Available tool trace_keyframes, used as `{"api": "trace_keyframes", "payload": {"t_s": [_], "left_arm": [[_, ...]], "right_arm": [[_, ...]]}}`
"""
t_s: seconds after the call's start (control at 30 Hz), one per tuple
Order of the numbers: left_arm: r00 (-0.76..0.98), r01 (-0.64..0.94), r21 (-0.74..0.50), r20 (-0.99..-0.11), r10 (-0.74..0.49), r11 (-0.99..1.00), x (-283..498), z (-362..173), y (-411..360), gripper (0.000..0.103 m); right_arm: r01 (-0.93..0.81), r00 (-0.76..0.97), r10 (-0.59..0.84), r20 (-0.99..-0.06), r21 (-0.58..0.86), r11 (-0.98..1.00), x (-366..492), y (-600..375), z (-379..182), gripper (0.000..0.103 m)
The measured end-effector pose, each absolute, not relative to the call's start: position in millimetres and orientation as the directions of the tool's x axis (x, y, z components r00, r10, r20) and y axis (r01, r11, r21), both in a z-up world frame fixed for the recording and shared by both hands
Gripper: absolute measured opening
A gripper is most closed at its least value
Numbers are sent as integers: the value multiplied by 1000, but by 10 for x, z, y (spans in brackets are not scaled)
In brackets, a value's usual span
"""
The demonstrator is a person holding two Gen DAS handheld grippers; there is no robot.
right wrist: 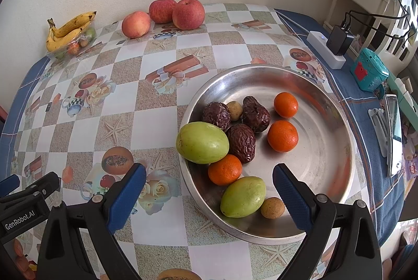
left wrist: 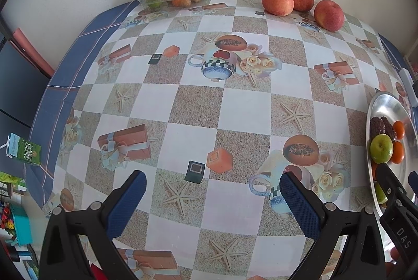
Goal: Organize fruits
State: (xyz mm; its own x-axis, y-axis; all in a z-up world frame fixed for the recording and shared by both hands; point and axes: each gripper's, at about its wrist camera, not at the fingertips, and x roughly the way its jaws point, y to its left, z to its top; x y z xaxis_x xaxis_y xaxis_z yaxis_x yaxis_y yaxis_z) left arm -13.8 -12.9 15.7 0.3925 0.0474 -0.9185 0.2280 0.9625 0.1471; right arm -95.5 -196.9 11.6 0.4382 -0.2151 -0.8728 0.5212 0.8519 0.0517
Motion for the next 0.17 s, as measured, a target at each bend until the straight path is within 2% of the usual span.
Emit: {"api": "trace_keyframes", "payload": {"t_s": [0.17], "left_arm": [[402,247,134,-915,24,960,-151,187,-148,103]], "right_arm": [[522,438,-215,-873,52,852,-957,-1969,117,98]]}}
